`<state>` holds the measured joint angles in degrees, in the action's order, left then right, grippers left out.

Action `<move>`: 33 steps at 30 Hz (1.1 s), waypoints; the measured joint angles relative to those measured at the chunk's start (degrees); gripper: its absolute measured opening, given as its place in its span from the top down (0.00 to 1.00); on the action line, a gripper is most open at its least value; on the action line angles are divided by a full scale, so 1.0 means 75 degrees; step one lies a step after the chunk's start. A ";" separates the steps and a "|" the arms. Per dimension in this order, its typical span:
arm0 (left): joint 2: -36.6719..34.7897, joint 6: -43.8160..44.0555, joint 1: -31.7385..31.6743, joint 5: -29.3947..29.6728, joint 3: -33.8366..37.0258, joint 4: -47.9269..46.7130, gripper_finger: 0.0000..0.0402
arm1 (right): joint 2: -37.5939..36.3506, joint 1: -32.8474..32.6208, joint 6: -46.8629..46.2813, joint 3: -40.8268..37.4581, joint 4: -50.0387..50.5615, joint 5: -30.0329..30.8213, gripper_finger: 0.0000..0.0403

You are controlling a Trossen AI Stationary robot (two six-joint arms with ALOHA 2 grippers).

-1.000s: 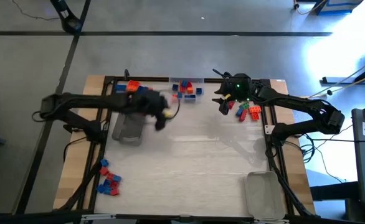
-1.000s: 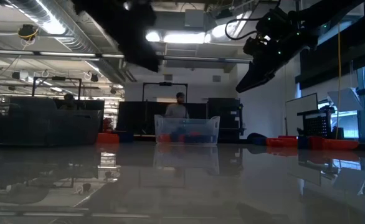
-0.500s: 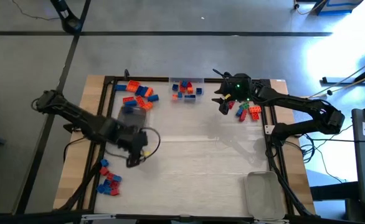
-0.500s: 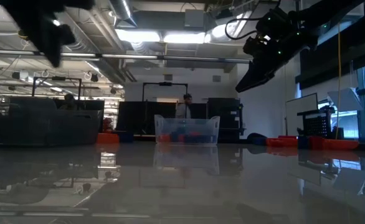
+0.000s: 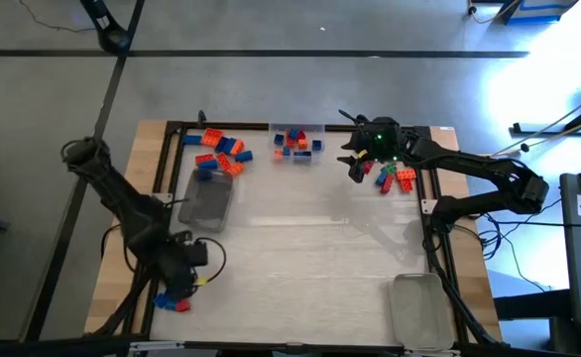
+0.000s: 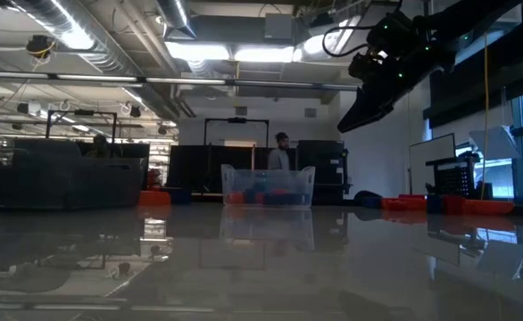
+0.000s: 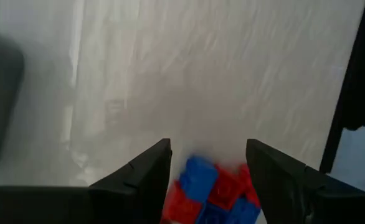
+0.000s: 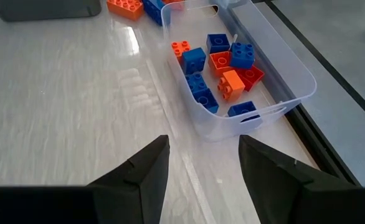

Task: Sort blocks by size
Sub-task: Put the blue 4 stud game piece into the transparent bin

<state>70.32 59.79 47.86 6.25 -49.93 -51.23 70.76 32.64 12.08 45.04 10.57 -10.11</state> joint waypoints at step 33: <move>0.1152 0.0516 0.1120 -0.0409 0.1353 0.1566 0.56 | 0.0000 0.0000 0.0003 0.0000 -0.0025 0.0003 0.52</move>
<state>78.97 63.66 56.26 3.18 -39.79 -39.49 70.76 32.64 12.10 45.04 10.38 -10.09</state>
